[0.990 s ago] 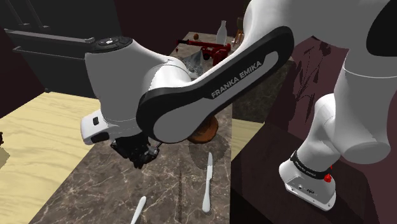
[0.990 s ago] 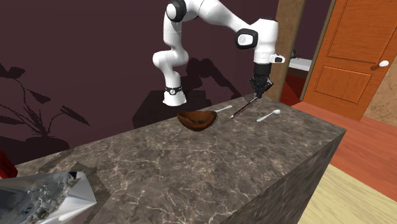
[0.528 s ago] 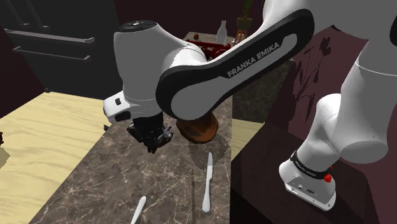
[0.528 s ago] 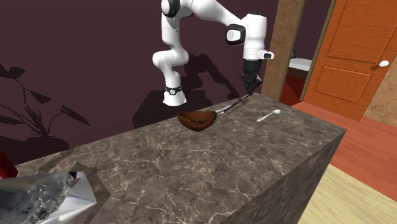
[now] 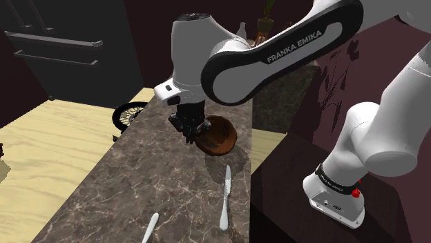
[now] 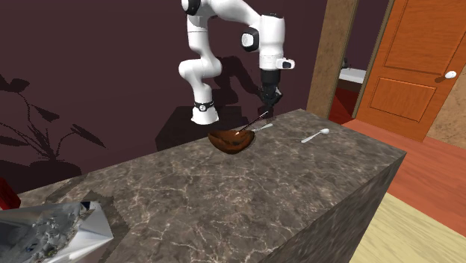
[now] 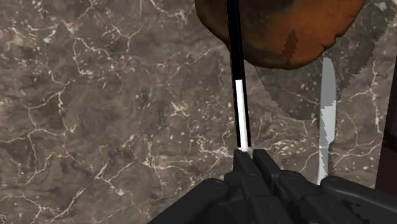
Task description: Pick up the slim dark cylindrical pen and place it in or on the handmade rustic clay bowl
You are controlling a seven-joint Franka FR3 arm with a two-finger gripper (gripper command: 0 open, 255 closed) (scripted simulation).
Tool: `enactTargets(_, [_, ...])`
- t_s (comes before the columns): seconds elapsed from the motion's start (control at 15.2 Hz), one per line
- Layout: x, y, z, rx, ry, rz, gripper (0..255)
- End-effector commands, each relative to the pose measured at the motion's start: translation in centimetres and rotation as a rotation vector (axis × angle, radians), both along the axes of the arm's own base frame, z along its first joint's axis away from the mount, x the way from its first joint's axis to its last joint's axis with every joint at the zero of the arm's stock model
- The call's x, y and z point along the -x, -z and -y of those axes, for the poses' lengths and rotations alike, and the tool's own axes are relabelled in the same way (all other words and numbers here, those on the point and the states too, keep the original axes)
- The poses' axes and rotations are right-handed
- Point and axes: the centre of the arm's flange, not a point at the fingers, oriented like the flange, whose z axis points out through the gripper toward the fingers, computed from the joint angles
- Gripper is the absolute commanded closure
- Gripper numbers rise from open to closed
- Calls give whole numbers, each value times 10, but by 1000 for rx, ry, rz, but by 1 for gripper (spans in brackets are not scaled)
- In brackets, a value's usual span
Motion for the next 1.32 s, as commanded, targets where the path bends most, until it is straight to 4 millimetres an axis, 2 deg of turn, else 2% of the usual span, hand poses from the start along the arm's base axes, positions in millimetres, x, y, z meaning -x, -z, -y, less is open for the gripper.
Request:
enactTargets(0.0, [-1,0,27,-1,-2,0,255])
enactTargets(0.33, [-8,-3,94,-1,-2,0,255])
enactTargets(1.25, [-8,71,94,-1,-2,0,255])
